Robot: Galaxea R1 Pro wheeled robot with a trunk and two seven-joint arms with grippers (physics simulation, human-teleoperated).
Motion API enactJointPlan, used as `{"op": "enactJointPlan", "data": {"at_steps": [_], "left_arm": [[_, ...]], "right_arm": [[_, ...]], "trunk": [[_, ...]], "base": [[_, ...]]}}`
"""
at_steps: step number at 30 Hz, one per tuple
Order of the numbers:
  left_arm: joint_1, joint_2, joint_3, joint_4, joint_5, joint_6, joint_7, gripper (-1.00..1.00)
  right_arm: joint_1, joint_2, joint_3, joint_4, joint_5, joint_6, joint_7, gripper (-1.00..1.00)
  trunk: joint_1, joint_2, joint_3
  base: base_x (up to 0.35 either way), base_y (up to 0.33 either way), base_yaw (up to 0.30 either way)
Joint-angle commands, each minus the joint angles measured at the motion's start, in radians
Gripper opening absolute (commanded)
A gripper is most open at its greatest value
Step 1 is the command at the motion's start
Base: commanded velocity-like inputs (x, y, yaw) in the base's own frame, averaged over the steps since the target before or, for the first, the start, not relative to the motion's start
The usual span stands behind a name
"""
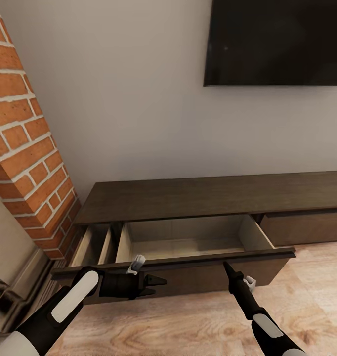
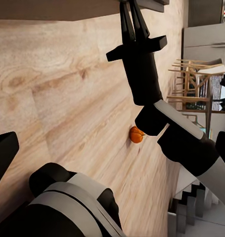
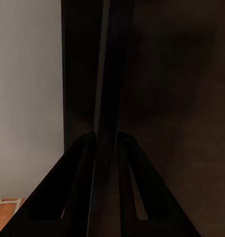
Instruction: Place each of the two pumpkins and all three candles from the living room inside a cabinet in the living room (use any cabinet), then make sure every cabinet is closed, and position the cauldron so it is next to a table in the living room.
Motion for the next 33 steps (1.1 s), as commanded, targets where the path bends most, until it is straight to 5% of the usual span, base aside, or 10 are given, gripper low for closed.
{"op": "enactJointPlan", "data": {"at_steps": [1,33], "left_arm": [[-0.001,0.001,-0.001,0.0,-0.008,0.0,-0.009,1.0],[-0.001,0.001,-0.001,0.001,-0.008,0.0,-0.009,1.0]], "right_arm": [[0.0,0.0,-0.003,0.036,-0.01,0.009,0.002,-1.0],[0.0,0.0,-0.003,0.039,-0.01,0.009,0.002,-1.0]], "trunk": [[0.0,0.0,-0.001],[0.0,0.0,-0.001]], "base": [[-0.012,0.0,0.0],[-0.045,0.0,0.0]]}}
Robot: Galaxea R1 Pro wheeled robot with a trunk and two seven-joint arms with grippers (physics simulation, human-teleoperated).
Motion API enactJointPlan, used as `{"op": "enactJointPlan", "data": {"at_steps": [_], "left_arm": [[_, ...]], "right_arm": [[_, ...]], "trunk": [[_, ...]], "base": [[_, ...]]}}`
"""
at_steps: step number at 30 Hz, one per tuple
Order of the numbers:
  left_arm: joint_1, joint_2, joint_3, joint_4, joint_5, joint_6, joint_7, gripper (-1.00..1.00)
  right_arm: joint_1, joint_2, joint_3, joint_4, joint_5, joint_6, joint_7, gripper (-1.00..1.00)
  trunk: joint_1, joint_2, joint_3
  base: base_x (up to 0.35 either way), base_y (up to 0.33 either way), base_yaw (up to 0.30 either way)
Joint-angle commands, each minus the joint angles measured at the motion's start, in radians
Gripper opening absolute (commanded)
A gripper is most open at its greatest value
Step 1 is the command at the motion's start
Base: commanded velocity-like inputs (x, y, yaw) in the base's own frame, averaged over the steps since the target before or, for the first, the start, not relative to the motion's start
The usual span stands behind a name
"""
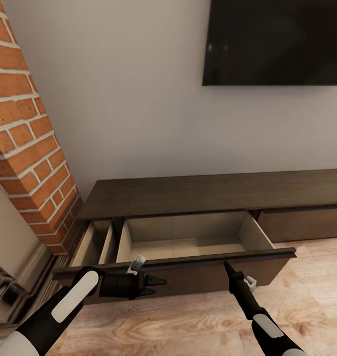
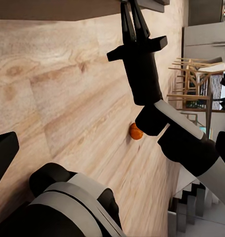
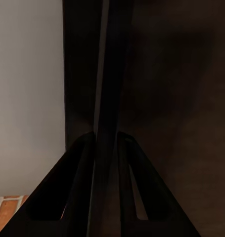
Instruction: Place each of the two pumpkins and all three candles from the living room inside a cabinet in the living room (use any cabinet), then make sure every cabinet is closed, and position the cauldron so it is next to a table in the living room.
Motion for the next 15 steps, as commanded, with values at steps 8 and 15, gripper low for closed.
{"op": "enactJointPlan", "data": {"at_steps": [8,15], "left_arm": [[-0.001,0.001,-0.002,0.0,-0.008,0.0,-0.009,1.0],[-0.001,0.001,-0.002,-0.001,-0.008,0.0,-0.008,1.0]], "right_arm": [[0.0,0.0,0.003,0.038,-0.006,0.009,0.002,-1.0],[0.0,0.0,0.003,0.038,-0.006,0.009,0.002,-1.0]], "trunk": [[0.0,0.0,-0.001],[0.0,0.0,-0.001]], "base": [[-0.011,0.0,0.0],[-0.107,0.0,0.0]]}}
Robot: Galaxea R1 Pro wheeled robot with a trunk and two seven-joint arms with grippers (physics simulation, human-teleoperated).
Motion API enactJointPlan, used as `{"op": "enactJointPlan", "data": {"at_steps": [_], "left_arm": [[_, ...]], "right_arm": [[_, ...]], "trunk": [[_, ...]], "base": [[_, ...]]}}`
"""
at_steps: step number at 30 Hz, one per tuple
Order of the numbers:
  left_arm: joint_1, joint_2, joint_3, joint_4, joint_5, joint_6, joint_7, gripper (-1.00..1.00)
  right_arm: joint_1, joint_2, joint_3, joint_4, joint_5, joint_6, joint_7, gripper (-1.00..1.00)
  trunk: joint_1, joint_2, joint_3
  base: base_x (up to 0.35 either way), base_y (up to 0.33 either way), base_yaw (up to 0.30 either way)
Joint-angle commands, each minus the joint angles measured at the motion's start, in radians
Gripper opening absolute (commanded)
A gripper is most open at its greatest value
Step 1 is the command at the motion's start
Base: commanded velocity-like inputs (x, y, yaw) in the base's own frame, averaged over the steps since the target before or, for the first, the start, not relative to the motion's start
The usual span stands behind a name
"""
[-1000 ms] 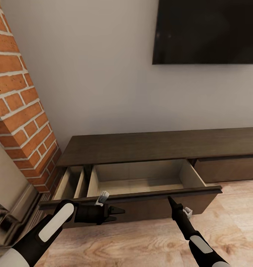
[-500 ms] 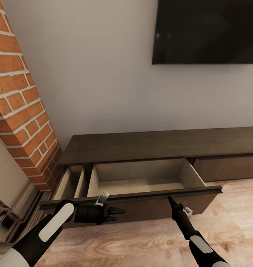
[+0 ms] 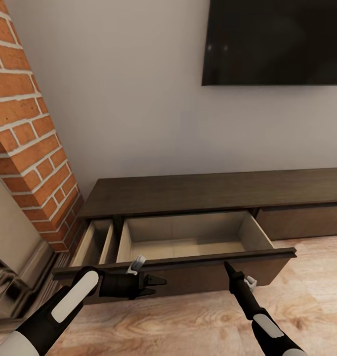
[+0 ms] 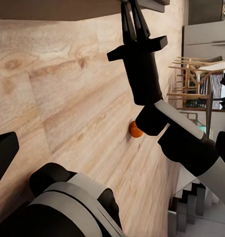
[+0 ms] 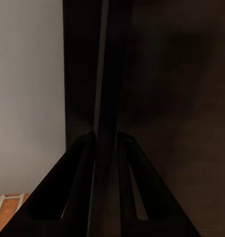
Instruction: Place each of the two pumpkins and all three candles from the living room inside a cabinet in the living room (use any cabinet), then make sure every cabinet is closed, and position the cauldron so it is next to a table in the living room.
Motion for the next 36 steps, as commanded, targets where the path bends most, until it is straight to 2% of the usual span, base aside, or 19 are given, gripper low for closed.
{"op": "enactJointPlan", "data": {"at_steps": [1,29,30,36], "left_arm": [[-0.001,0.001,-0.001,0.001,-0.008,0.0,-0.009,1.0],[-0.001,0.001,-0.002,0.001,-0.008,0.0,-0.009,1.0],[-0.001,0.001,-0.002,0.001,-0.008,0.0,-0.009,1.0],[-0.001,0.001,-0.002,0.001,-0.008,0.0,-0.009,1.0]], "right_arm": [[0.0,0.0,0.006,0.037,-0.004,0.009,0.002,-1.0],[0.0,0.0,0.006,0.038,-0.004,0.009,0.002,-1.0],[0.0,0.0,0.006,0.039,-0.004,0.009,0.002,1.0],[0.0,0.0,0.006,0.039,-0.004,0.009,0.002,1.0]], "trunk": [[0.0,0.0,-0.001],[0.0,0.0,-0.001],[0.0,0.0,-0.001],[0.0,0.0,-0.001]], "base": [[-0.023,0.0,0.0],[-0.041,0.0,0.0],[0.0,0.0,0.0],[-0.001,0.0,0.0]]}}
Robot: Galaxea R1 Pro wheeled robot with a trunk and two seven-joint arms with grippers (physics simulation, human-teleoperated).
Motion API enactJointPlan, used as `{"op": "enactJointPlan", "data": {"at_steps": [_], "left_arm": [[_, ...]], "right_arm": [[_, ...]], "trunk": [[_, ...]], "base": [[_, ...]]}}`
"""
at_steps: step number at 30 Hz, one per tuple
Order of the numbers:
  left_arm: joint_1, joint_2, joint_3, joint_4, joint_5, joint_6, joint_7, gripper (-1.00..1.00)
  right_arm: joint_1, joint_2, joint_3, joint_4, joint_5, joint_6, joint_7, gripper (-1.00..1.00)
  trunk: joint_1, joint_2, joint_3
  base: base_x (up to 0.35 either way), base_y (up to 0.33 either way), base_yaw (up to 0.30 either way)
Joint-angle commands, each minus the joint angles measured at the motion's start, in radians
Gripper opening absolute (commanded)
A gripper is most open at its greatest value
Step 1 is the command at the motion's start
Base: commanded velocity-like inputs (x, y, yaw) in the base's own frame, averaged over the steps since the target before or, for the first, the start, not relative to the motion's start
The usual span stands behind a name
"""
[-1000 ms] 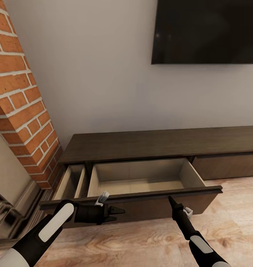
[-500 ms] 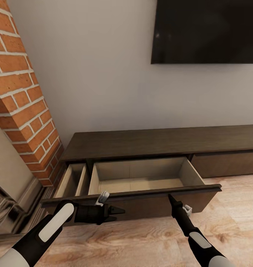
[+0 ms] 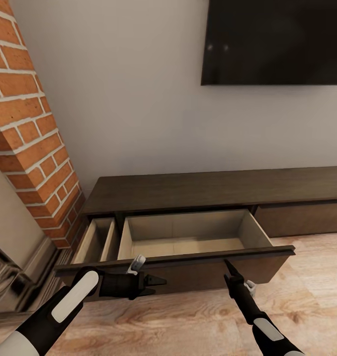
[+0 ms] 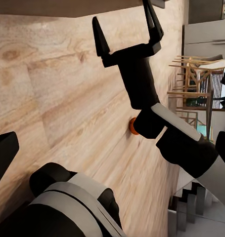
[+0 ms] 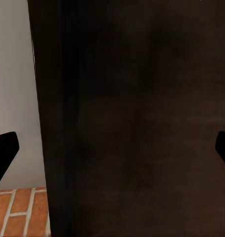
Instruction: Place each of the two pumpkins and all three candles from the living room inside a cabinet in the living room (use any cabinet), then make sure every cabinet is closed, and position the cauldron so it is next to a table in the living room.
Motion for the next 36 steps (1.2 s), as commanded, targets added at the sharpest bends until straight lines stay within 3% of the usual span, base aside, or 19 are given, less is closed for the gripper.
{"op": "enactJointPlan", "data": {"at_steps": [1,16,22,36], "left_arm": [[-0.001,0.001,-0.001,0.0,-0.007,0.0,-0.009,1.0],[-0.001,0.001,-0.002,0.0,-0.007,0.0,-0.009,1.0],[-0.001,0.001,0.0,0.002,-0.009,0.0,-0.008,1.0],[-0.001,-0.009,0.001,0.006,-0.008,0.0,-0.006,1.0]], "right_arm": [[0.0,0.0,0.0,0.001,-0.01,0.01,0.003,1.0],[0.0,0.0,0.0,0.001,-0.009,0.011,0.003,1.0],[0.0,-0.002,0.0,0.001,-0.01,0.014,0.003,1.0],[0.0,-0.011,0.0,0.001,-0.009,0.022,-0.001,1.0]], "trunk": [[0.0,0.0,-0.001],[0.0,0.0,-0.001],[0.0,0.0,-0.001],[-0.007,0.003,0.053]], "base": [[-0.017,0.0,0.0],[-0.223,0.0,0.0],[-0.048,0.0,0.0],[-0.015,0.0,0.0]]}}
